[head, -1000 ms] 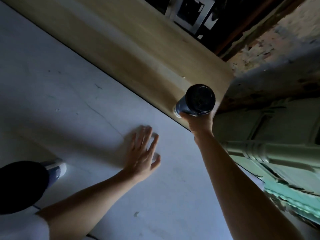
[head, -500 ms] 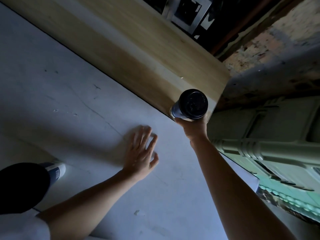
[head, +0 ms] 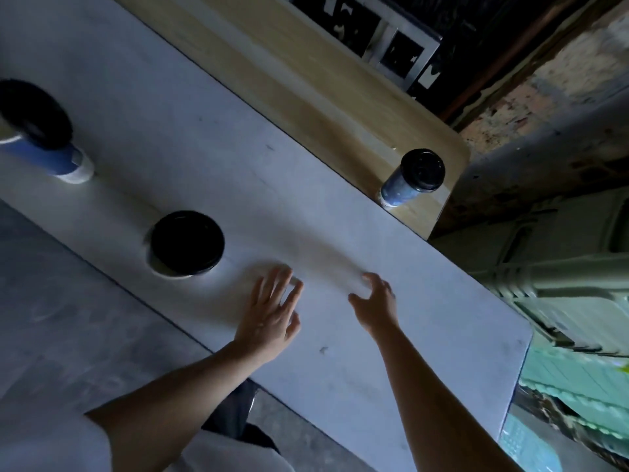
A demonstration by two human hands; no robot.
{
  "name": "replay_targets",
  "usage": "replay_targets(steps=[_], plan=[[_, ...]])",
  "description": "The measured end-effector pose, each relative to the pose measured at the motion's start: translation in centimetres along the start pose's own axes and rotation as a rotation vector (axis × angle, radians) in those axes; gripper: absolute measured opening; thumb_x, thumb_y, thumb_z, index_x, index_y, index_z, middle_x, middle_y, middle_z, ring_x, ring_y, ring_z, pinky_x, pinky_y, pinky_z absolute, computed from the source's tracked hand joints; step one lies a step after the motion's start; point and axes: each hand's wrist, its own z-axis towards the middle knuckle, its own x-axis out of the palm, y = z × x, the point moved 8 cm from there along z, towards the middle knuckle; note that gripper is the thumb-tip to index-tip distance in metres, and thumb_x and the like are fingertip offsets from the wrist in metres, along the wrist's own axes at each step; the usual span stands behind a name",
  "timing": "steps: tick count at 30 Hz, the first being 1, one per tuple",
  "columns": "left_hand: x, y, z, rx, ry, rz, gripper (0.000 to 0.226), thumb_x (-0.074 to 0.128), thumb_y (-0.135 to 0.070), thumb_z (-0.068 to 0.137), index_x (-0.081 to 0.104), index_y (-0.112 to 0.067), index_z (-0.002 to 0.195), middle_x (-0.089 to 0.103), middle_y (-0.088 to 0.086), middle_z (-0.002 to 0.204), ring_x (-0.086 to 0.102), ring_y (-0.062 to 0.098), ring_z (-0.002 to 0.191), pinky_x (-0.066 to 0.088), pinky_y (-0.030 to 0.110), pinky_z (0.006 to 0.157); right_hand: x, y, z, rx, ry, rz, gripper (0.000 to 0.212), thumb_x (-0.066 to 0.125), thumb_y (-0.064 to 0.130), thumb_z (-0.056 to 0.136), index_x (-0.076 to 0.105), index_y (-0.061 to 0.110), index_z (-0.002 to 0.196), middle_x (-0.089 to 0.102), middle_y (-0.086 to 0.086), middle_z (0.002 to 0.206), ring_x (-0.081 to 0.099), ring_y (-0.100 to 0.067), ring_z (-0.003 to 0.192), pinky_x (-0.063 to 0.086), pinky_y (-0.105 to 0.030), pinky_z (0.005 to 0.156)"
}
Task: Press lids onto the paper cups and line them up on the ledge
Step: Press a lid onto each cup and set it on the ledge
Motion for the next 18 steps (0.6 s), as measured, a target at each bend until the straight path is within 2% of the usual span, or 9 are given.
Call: replay_targets(steps=[2,5,9,12,14,18], plan=[[0.1,1.1,-3.9,-0.004,0.016,0.014,0.055,0.049,-0.030,0.088,0.053,-0.012,0.140,0.043,0.020,0.153,0.040,0.042,0.141,0.036,0.056,0.112,3.7,-0.1,-4.5,-0.080,0.042,-0.182,0.053,0.066,0.018,0.085,0.054,0.019,0.137,0.037,-0.007,0.153,0.037,-0.030,0.135,0.034,-0.031,0.108],[-0.3,3.7,-8.6,-0.036,0.046,0.036,0.053,0.054,-0.028,0.088,0.055,-0.012,0.138,0.046,0.019,0.151,0.044,0.042,0.138,0.039,0.055,0.111,8.3,-0.6,-10.3,-0.108,0.090,-0.310,0.065,0.065,0.023,0.087,0.040,0.028,0.146,0.011,0.000,0.164,0.021,-0.031,0.142,0.043,-0.038,0.107],[-2.2,8.5,-12.3,-0.166,0.101,0.036,0.059,0.069,-0.028,0.081,0.056,-0.018,0.138,0.046,0.016,0.152,0.044,0.040,0.139,0.039,0.052,0.110,13.1,0.3,-15.7,-0.136,0.164,-0.400,0.081,0.065,0.023,0.086,0.021,0.027,0.154,-0.003,-0.004,0.165,0.009,-0.034,0.147,0.043,-0.045,0.107],[-3.3,12.2,-13.0,-0.232,0.152,0.077,0.060,0.057,-0.035,0.090,0.042,-0.027,0.147,0.025,0.009,0.164,0.024,0.035,0.150,0.029,0.051,0.114,14.7,1.7,-17.5,-0.117,0.237,-0.390,0.087,0.063,0.019,0.085,0.015,0.031,0.157,-0.004,-0.005,0.163,0.014,-0.036,0.145,0.045,-0.043,0.103],[-4.1,14.6,-12.8,-0.265,0.173,0.104,0.060,0.048,-0.038,0.095,0.031,-0.030,0.152,0.014,0.006,0.167,0.014,0.030,0.153,0.023,0.048,0.117,15.2,3.0,-17.8,-0.089,0.291,-0.403,0.074,0.060,0.022,0.087,0.029,0.029,0.154,0.004,-0.007,0.161,0.025,-0.035,0.141,0.045,-0.041,0.104],[-6.3,18.3,-11.2,-0.293,0.177,0.068,0.057,0.051,-0.036,0.093,0.038,-0.029,0.149,0.022,0.006,0.165,0.019,0.030,0.151,0.029,0.048,0.114,15.2,5.1,-16.7,0.029,0.373,-0.398,0.058,0.059,0.031,0.088,0.046,0.028,0.145,0.027,-0.013,0.148,0.038,-0.036,0.135,0.044,-0.040,0.107]])
